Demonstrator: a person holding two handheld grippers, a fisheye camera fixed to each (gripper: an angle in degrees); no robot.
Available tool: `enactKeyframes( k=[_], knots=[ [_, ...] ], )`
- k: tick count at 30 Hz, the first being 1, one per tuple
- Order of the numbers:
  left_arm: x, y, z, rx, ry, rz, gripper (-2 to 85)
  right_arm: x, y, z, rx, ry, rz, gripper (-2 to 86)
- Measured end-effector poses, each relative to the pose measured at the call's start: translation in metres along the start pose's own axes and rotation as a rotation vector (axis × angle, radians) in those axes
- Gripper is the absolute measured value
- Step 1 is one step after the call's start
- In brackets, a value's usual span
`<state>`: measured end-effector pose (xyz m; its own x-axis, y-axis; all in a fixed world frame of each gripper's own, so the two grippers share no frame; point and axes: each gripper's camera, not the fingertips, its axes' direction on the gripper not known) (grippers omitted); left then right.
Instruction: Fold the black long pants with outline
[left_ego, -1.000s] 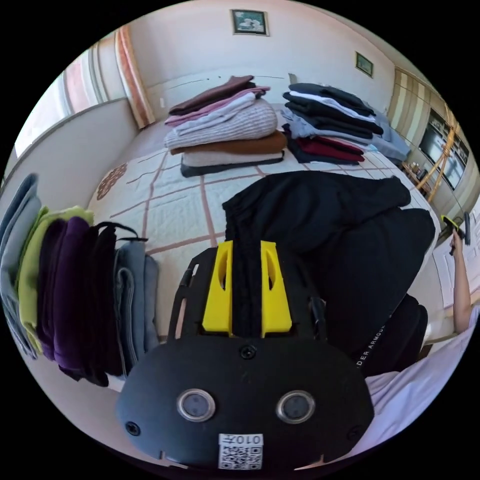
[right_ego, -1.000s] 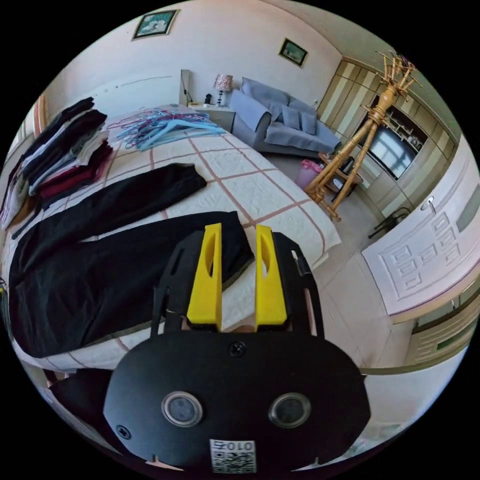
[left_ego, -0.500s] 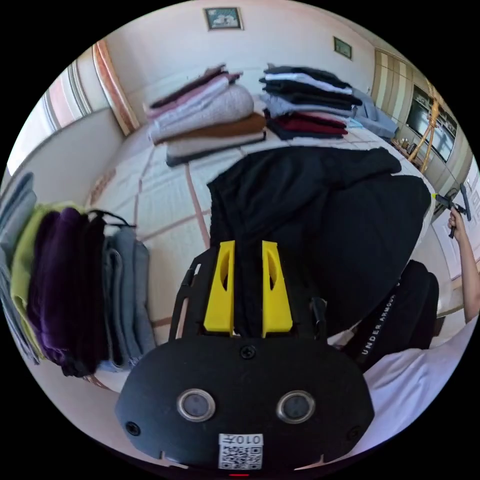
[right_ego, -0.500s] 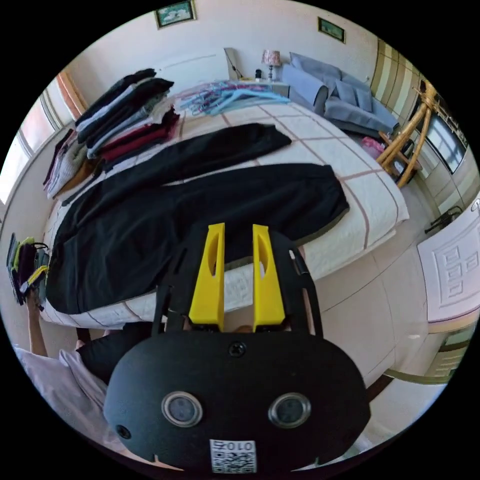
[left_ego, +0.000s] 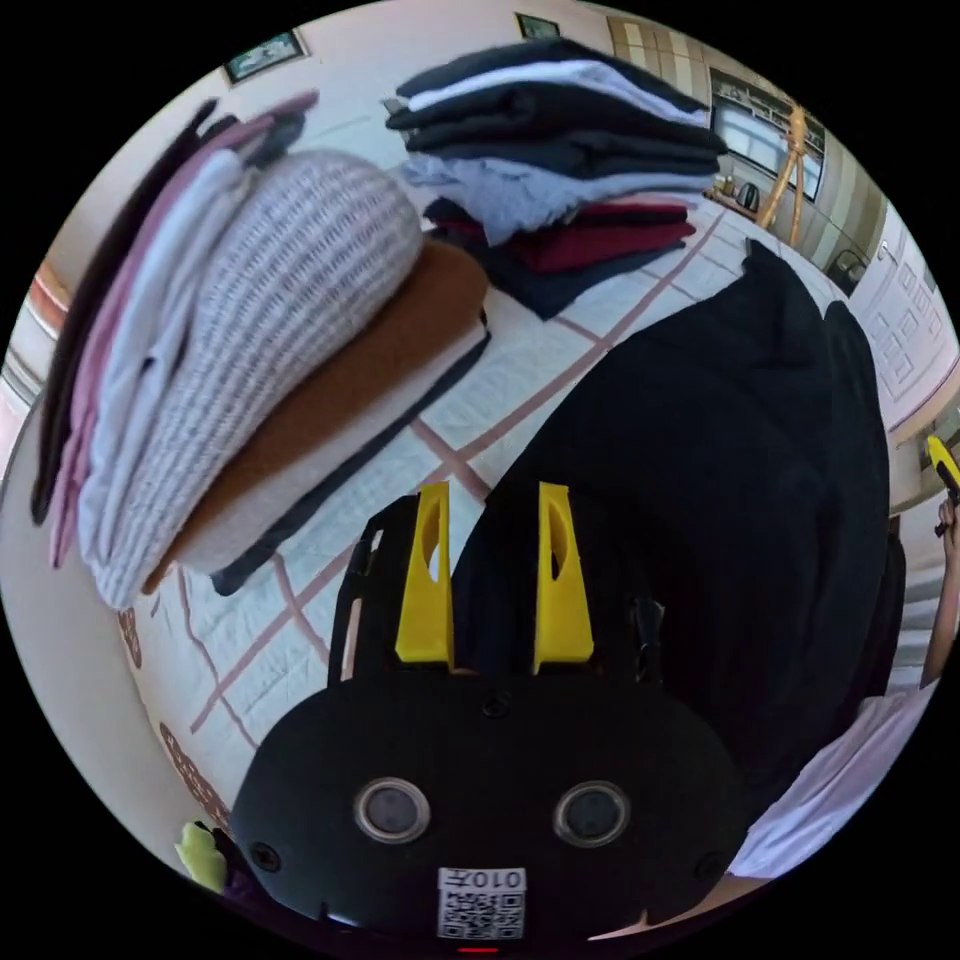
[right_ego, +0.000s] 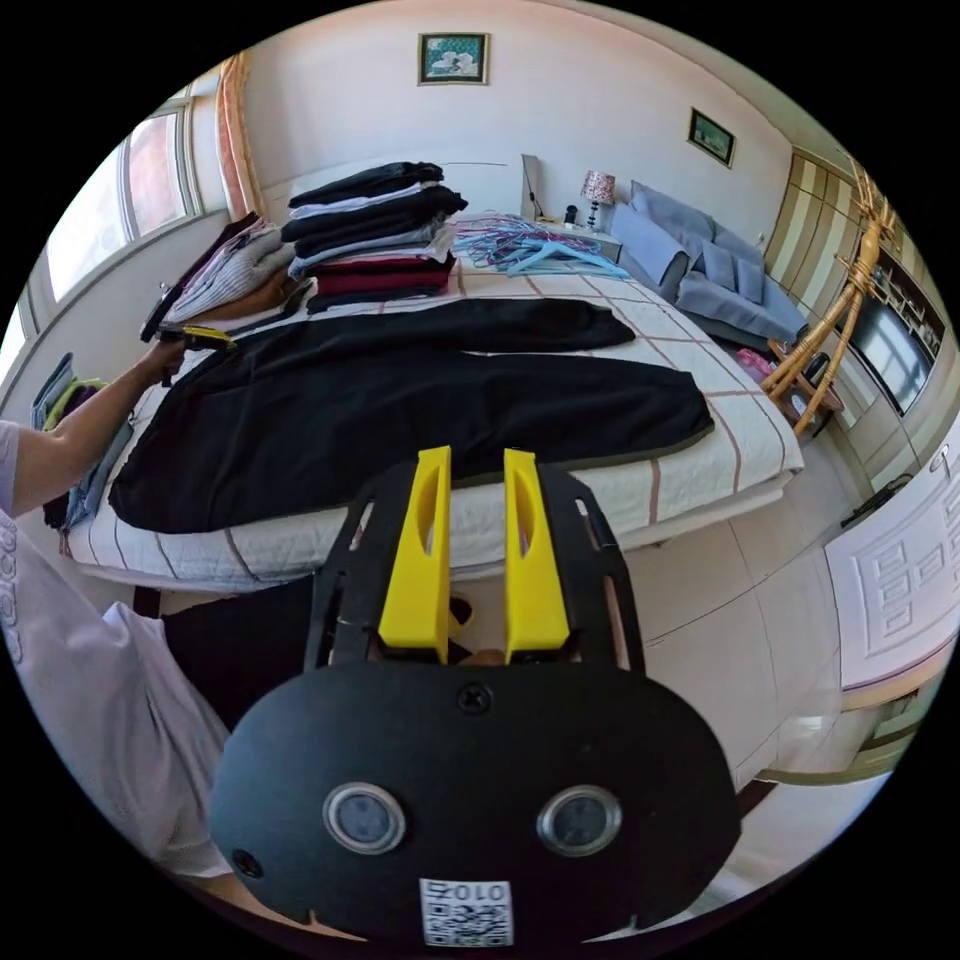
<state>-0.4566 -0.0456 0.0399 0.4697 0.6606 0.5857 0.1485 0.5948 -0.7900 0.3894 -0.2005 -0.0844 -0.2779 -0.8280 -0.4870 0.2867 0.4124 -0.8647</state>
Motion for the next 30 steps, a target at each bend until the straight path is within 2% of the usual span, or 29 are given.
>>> enactKeyframes(
  k=[3, 7, 9, 12, 15, 17, 19, 21, 23, 26, 30],
  knots=[
    [-0.007, 0.001, 0.012, -0.021, 0.131, -0.004, 6.3, 0.001, 0.011, 0.007, -0.053, -0.038, 0.042, 8.6],
    [-0.019, 0.017, -0.010, 0.045, 0.296, -0.047, 1.6, -0.008, 0.008, 0.016, -0.083, -0.035, 0.033, 8.0],
    [-0.007, 0.024, -0.035, 0.100, 0.264, 0.004, 0.8, -0.016, -0.003, 0.020, -0.075, -0.054, 0.020, 7.8],
    [0.034, 0.039, -0.105, 0.247, 0.107, 0.149, 0.1, -0.029, -0.018, 0.022, -0.061, -0.069, -0.007, 7.6],
    [0.100, 0.078, -0.198, 0.442, -0.076, 0.311, -0.1, -0.042, -0.030, 0.022, -0.048, -0.071, -0.037, 7.3],
    [0.168, 0.133, -0.244, 0.566, -0.161, 0.511, -0.1, -0.047, -0.033, 0.024, -0.041, -0.077, -0.045, 7.2],
    [0.218, 0.175, -0.244, 0.546, -0.189, 0.673, -0.2, -0.050, -0.033, 0.029, -0.044, -0.106, -0.039, 7.1],
    [0.253, 0.207, -0.223, 0.435, -0.109, 0.763, -0.2, -0.051, -0.033, 0.042, -0.068, -0.196, -0.018, 7.2],
    [0.277, 0.236, -0.182, 0.274, 0.067, 0.749, -0.2, -0.053, -0.036, 0.050, -0.079, -0.271, -0.016, 7.5],
    [0.295, 0.259, -0.149, 0.165, 0.089, 0.672, -0.2, -0.059, -0.051, 0.058, -0.079, -0.321, -0.030, 8.9],
    [0.282, 0.265, -0.163, 0.224, 0.164, 0.553, -0.2, -0.063, -0.079, 0.062, -0.067, -0.363, -0.023, 9.9]
  ],
)
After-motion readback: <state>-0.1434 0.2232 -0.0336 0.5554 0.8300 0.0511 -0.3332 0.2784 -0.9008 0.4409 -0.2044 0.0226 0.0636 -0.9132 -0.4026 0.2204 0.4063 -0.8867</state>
